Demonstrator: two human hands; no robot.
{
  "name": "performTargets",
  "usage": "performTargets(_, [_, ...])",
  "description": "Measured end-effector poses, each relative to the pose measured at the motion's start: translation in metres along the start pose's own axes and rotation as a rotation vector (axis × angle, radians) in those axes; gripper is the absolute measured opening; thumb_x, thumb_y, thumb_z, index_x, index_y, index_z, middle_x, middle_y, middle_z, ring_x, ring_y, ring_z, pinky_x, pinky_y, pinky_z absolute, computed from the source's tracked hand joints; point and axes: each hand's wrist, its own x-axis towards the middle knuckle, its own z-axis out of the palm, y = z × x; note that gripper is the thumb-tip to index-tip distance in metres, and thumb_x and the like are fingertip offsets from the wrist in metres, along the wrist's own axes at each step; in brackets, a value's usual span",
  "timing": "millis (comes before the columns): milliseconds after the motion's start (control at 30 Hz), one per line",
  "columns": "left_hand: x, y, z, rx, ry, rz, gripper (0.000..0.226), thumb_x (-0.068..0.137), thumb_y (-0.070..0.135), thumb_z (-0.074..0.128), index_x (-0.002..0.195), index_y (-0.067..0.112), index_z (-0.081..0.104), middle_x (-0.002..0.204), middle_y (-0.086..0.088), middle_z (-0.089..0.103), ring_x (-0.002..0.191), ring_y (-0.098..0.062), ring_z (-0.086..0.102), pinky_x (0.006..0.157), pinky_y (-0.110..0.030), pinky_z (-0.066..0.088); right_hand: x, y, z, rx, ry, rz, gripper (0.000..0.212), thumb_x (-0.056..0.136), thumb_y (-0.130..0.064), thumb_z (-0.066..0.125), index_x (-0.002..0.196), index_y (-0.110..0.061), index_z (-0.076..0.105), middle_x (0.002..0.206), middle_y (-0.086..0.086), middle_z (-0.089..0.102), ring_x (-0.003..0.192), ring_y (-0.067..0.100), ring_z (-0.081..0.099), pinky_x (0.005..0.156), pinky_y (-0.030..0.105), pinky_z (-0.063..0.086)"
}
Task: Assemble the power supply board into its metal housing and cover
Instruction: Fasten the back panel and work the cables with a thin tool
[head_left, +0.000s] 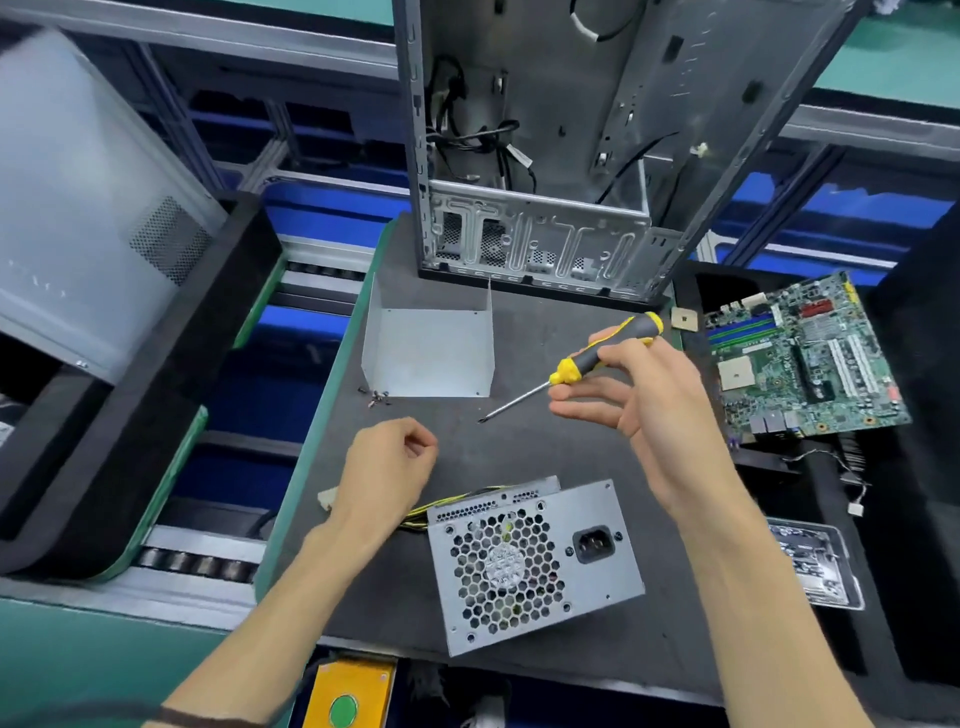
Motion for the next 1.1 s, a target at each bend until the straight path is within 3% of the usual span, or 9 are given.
performTargets(67, [0.007, -0.006, 0.008, 0.068, -0.015, 0.019, 0.02, 0.088, 0.014, 0.066, 0.077, 0.031, 0.068, 0.065, 0.015, 0.062, 0.068, -0.006, 0.062, 0.069, -0.028, 0.051, 0.013, 0.002, 0.001, -0.02, -0.04, 0.05, 0.018, 0.083, -0.015, 0.056, 0.099, -0.009, 0.059, 0.08, 0.018, 0.073, 0.074, 0.037, 0.075, 0.065, 0.038, 0.062])
performTargets(167, [0.014, -0.015, 0.013, 0.131, -0.076, 0.042, 0.01, 0.09, 0.018, 0.066, 0.087, 0.025, 0.073, 0.071, 0.014, 0.06, 0.075, -0.011, 0.062, 0.073, -0.029, 0.052, 0.03, 0.004, 0.004, -0.027, -0.062, 0.109, 0.019, 0.082, -0.015, 0.057, 0.1, -0.008, 0.059, 0.081, 0.018, 0.073, 0.076, 0.039, 0.075, 0.065, 0.037, 0.062])
performTargets(233, [0.02, -0.021, 0.011, 0.09, -0.086, 0.007, 0.008, 0.088, 0.02, 0.068, 0.085, 0.027, 0.072, 0.071, 0.015, 0.061, 0.073, -0.005, 0.062, 0.07, -0.024, 0.05, 0.04, 0.006, 0.005, -0.028, -0.068, 0.124, 0.018, 0.083, -0.015, 0.056, 0.1, -0.008, 0.06, 0.082, 0.018, 0.073, 0.076, 0.04, 0.076, 0.065, 0.037, 0.062])
performTargets(333, [0.035, -0.034, 0.0, -0.011, 0.07, -0.079, 0.015, 0.086, 0.018, 0.065, 0.075, 0.028, 0.066, 0.066, 0.014, 0.064, 0.066, 0.001, 0.059, 0.062, -0.015, 0.044, 0.051, 0.011, 0.008, -0.033, -0.075, 0.135, 0.017, 0.083, -0.015, 0.056, 0.099, -0.008, 0.06, 0.082, 0.018, 0.073, 0.075, 0.04, 0.076, 0.065, 0.037, 0.062])
performTargets(467, [0.057, -0.052, -0.018, -0.105, 0.217, -0.175, 0.013, 0.088, 0.012, 0.061, 0.092, 0.022, 0.066, 0.075, 0.011, 0.064, 0.076, -0.011, 0.063, 0.07, -0.029, 0.05, 0.061, 0.019, 0.014, -0.033, -0.089, 0.161, 0.017, 0.083, -0.013, 0.055, 0.099, -0.008, 0.06, 0.081, 0.018, 0.073, 0.074, 0.039, 0.075, 0.064, 0.037, 0.062])
performTargets(667, [0.078, -0.063, -0.019, -0.021, 0.204, -0.112, 0.018, 0.092, 0.013, 0.066, 0.108, 0.02, 0.07, 0.073, 0.01, 0.063, 0.078, -0.019, 0.063, 0.079, -0.04, 0.055, 0.072, 0.03, 0.022, -0.037, -0.115, 0.193, 0.014, 0.087, -0.011, 0.053, 0.098, -0.007, 0.061, 0.082, 0.02, 0.073, 0.075, 0.038, 0.075, 0.065, 0.037, 0.062])
performTargets(833, [0.084, -0.065, -0.019, -0.015, 0.195, -0.084, 0.008, 0.089, 0.015, 0.071, 0.093, 0.022, 0.072, 0.075, 0.01, 0.064, 0.071, -0.01, 0.061, 0.072, -0.034, 0.055, 0.078, 0.034, 0.028, -0.04, -0.12, 0.206, 0.015, 0.099, -0.003, 0.046, 0.099, -0.006, 0.061, 0.082, 0.019, 0.072, 0.074, 0.038, 0.075, 0.064, 0.037, 0.062])
performTargets(933, [0.084, -0.064, -0.026, -0.109, 0.228, -0.127, 0.009, 0.086, 0.014, 0.072, 0.084, 0.022, 0.069, 0.076, 0.01, 0.068, 0.071, -0.006, 0.065, 0.074, -0.033, 0.058, 0.078, 0.033, 0.031, -0.035, -0.125, 0.202, 0.015, 0.099, -0.002, 0.045, 0.101, -0.005, 0.06, 0.083, 0.019, 0.072, 0.074, 0.037, 0.075, 0.064, 0.037, 0.062])
performTargets(1100, [0.074, -0.042, -0.056, -0.545, 0.323, -0.153, 0.009, 0.084, 0.009, 0.075, 0.086, 0.018, 0.074, 0.075, 0.002, 0.076, 0.072, -0.015, 0.075, 0.077, -0.033, 0.062, 0.076, 0.027, 0.03, -0.017, -0.115, 0.177, 0.016, 0.099, -0.003, 0.045, 0.102, -0.006, 0.06, 0.082, 0.019, 0.073, 0.074, 0.037, 0.075, 0.065, 0.037, 0.062])
